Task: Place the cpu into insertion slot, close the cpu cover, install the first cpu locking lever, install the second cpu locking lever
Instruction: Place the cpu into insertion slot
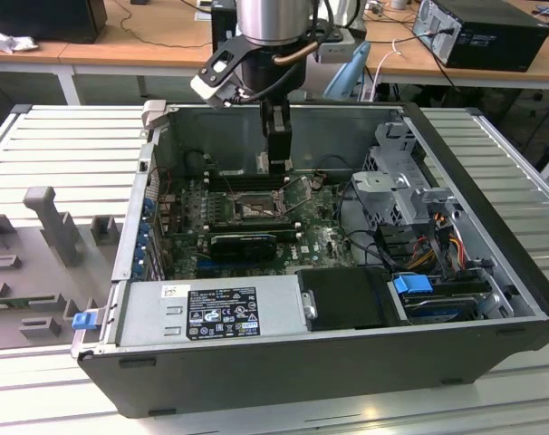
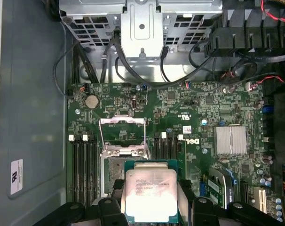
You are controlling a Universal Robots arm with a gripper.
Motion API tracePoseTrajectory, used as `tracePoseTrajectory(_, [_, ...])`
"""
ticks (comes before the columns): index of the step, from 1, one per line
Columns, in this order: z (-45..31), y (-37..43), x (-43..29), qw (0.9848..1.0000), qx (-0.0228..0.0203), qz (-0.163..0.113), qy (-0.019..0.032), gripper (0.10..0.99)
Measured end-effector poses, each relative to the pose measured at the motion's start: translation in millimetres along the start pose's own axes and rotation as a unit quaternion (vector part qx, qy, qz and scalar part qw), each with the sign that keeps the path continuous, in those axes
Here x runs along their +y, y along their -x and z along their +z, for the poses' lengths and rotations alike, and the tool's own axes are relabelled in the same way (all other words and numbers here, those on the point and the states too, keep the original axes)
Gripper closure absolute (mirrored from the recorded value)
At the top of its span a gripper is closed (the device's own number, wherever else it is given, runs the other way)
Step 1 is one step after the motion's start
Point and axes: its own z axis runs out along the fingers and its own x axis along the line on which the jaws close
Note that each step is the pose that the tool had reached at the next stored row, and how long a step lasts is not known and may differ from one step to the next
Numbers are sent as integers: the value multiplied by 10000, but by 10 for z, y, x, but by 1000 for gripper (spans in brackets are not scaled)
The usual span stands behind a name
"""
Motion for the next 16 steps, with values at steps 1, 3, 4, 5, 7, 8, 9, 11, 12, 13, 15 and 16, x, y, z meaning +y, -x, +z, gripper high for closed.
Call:
tracePoseTrajectory(1, [7, 0, -3, 10000, 3, 1, 1, 557])
tracePoseTrajectory(3, [50, 1, -10, 10000, 7, -1, -8, 557])
tracePoseTrajectory(4, [67, 2, -12, 10000, 7, -8, -15, 557])
tracePoseTrajectory(5, [85, 3, -13, 10000, 10, -29, -18, 557])
tracePoseTrajectory(7, [138, 18, -19, 9999, 18, -127, -29, 557])
tracePoseTrajectory(8, [157, 18, -25, 9998, 22, -173, -29, 557])
tracePoseTrajectory(9, [196, 19, -31, 9996, 30, -276, -32, 557])
tracePoseTrajectory(11, [237, 20, -38, 9993, 39, -382, -34, 557])
tracePoseTrajectory(12, [266, 20, -41, 9989, 47, -463, -35, 557])
tracePoseTrajectory(13, [277, 21, -46, 9987, 49, -511, -36, 557])
tracePoseTrajectory(15, [300, 21, -65, 9984, 53, -557, -37, 557])
tracePoseTrajectory(16, [313, 22, -84, 9984, 53, -565, -37, 557])
